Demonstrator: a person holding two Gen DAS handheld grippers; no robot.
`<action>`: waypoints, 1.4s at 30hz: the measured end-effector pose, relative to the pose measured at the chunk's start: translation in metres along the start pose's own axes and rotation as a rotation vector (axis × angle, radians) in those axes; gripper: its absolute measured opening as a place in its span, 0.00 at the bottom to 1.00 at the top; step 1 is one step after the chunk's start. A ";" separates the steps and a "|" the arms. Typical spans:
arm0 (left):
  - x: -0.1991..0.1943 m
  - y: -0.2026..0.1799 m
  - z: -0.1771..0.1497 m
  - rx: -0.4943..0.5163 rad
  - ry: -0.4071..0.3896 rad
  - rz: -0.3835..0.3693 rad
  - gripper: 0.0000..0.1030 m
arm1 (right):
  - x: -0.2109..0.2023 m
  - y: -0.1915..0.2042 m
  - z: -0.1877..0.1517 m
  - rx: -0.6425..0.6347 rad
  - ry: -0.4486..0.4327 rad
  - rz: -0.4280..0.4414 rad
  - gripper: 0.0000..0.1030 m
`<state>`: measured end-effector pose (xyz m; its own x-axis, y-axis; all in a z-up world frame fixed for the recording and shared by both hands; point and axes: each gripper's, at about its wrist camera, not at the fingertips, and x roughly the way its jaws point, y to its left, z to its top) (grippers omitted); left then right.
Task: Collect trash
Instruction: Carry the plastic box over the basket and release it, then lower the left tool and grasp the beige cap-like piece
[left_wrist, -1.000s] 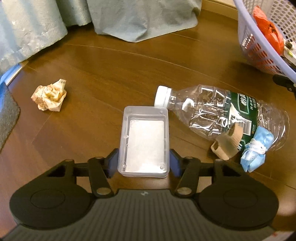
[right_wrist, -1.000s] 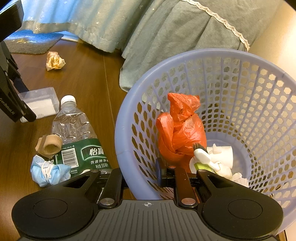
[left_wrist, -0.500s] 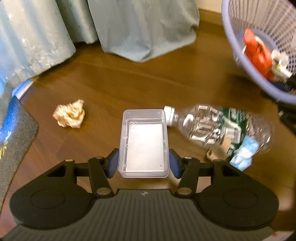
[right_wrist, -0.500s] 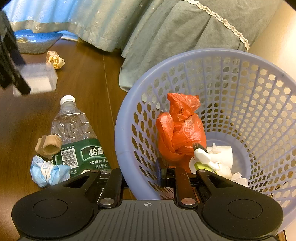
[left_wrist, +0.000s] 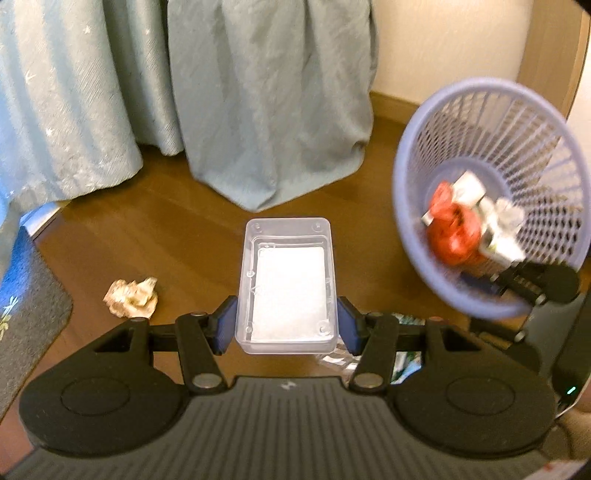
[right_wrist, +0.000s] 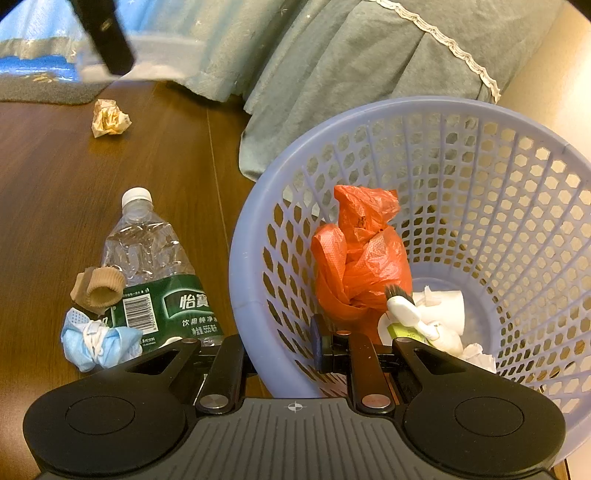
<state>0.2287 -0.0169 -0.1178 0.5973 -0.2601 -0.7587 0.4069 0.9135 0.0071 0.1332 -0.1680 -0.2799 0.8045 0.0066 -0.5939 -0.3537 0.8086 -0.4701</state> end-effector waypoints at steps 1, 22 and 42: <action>-0.003 -0.003 0.004 0.002 -0.009 -0.007 0.49 | 0.000 0.000 0.000 0.000 0.000 0.000 0.14; -0.010 -0.114 0.082 0.175 -0.126 -0.284 0.50 | -0.002 -0.001 0.000 0.019 -0.005 0.008 0.13; 0.019 -0.019 0.001 0.055 -0.016 -0.055 0.66 | 0.000 -0.009 0.002 0.040 -0.009 0.015 0.13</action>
<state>0.2334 -0.0400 -0.1319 0.5840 -0.3147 -0.7482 0.4762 0.8794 0.0018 0.1377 -0.1741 -0.2745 0.8035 0.0239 -0.5948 -0.3467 0.8311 -0.4349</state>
